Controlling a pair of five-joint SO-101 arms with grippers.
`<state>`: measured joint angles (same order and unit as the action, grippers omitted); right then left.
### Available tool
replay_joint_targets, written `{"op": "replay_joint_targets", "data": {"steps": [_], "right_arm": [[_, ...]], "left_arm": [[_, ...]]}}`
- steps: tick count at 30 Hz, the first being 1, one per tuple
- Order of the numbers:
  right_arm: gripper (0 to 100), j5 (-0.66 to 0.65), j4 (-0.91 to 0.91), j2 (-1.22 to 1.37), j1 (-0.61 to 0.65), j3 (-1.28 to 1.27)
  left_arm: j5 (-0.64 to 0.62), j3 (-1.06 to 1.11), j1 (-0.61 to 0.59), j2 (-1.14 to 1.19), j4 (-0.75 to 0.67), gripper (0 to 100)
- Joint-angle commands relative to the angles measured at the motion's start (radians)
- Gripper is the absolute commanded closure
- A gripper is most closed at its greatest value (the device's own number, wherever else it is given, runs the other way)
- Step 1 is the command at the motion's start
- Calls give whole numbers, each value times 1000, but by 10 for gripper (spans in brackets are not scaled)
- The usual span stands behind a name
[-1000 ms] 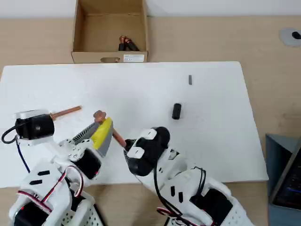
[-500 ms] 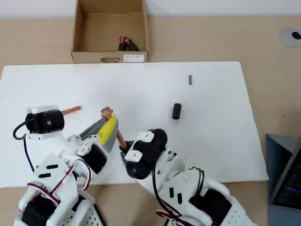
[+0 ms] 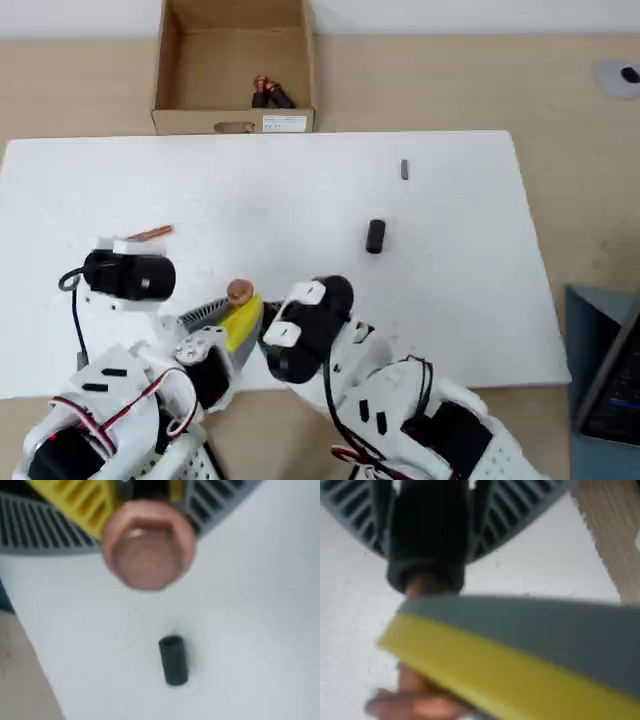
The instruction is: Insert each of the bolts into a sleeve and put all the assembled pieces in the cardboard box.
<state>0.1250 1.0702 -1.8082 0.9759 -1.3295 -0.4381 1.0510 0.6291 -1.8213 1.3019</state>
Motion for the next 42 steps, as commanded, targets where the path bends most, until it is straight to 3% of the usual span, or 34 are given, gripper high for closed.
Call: {"op": "replay_joint_targets", "data": {"steps": [1,6,13,24,31,35,42], "right_arm": [[989,-6,-34,-104,4,2],[989,-6,-34,-104,4,2],[989,-6,-34,-104,2,2],[989,-6,-34,-104,2,2],[989,-5,-34,-104,2,2],[989,-5,-34,-104,-12,2],[989,-5,-26,-99,-194,25]], "left_arm": [[5,-20,14,-2,14,999],[6,25,3,-2,14,983],[6,17,-61,-1,15,785],[18,-157,-68,5,41,824],[236,-219,-318,-1,44,996],[356,-198,-480,-1,48,998],[373,-3,-631,-2,49,998]]}}
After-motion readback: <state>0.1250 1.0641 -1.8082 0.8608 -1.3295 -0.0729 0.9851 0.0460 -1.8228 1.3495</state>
